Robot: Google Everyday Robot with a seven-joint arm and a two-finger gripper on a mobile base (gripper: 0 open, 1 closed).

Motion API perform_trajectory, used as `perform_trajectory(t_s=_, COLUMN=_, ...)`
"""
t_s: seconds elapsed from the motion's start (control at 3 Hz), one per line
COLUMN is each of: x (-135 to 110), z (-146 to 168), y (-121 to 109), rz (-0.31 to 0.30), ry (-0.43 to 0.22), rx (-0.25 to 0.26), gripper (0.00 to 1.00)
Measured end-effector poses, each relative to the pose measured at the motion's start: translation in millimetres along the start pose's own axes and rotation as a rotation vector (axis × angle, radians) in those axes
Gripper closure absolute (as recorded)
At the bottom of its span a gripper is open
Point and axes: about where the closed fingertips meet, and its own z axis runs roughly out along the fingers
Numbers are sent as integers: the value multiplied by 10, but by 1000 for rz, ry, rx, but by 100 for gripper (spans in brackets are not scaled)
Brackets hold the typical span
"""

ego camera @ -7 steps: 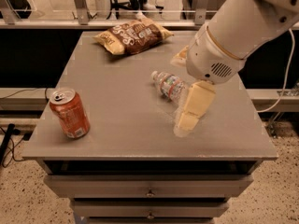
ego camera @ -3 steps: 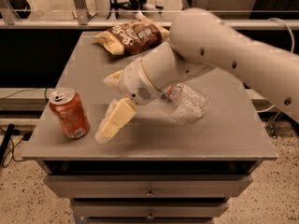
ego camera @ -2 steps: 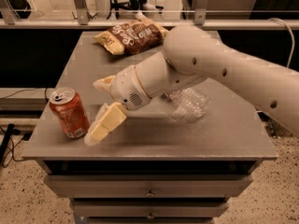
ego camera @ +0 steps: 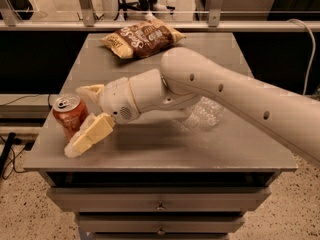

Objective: Move coke can near water bottle

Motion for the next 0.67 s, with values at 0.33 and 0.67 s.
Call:
perform_trajectory(t_s=0.33, x=-54, z=143, y=-5, rz=-16, ry=-56, rx=-4, gripper=17)
perform_trajectory(t_s=0.67, x=-129, z=84, y=-61, rz=-46, ry=-81, rx=30, gripper=40)
